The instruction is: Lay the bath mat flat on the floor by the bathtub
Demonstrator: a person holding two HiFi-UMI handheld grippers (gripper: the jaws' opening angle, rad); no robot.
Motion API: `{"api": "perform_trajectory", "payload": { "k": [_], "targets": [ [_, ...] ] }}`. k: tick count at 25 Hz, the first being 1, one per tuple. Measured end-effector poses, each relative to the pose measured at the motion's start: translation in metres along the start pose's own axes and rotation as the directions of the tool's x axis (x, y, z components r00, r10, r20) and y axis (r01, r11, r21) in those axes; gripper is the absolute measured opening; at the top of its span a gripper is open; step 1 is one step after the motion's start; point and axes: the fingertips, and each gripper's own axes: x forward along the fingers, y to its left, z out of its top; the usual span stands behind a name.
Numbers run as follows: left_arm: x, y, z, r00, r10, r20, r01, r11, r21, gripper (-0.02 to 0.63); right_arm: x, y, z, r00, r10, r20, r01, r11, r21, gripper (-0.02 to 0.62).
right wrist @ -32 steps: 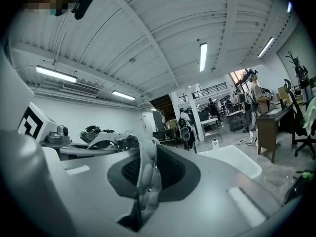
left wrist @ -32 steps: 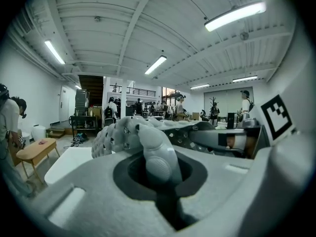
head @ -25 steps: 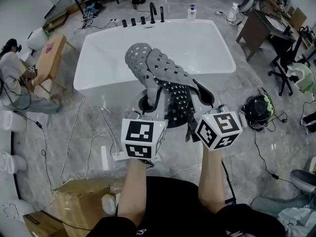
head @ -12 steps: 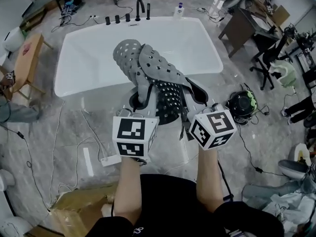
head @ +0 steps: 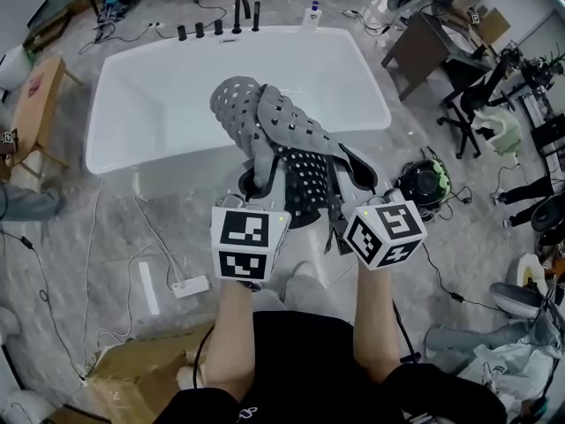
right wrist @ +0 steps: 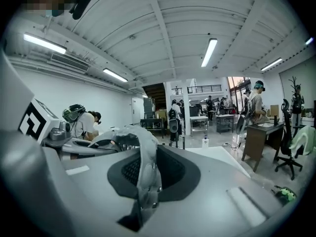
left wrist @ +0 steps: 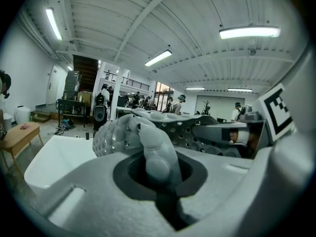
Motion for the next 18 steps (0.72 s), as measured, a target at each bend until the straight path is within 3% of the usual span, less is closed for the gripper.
{"api": "perform_trajectory", "payload": {
  "k": [8, 12, 18],
  "targets": [
    [0.035, -0.018, -0.001, 0.998, 0.033, -0.046, -0.034, 0.999, -0.008, 0.028, 0.004, -0.043, -0.004, 0.998, 0.059, -0.018, -0.058, 0.998, 0.034, 0.023],
    [0.061, -0.032, 0.008, 0.997, 0.048, -0.057, -0.049, 0.999, -0.014, 0.028, 0.006, -0.074, 0.006, 0.998, 0.036, -0.058, -0.035, 0.999, 0.006, 0.023],
    [0.102, -0.074, 0.017, 1.0, 0.007, -0.026, -0.008, 0.999, -0.041, 0.028, -0.014, -0.127, 0.015, 0.999, 0.034, -0.037, -0.034, 0.999, -0.022, 0.023]
  ]
}}
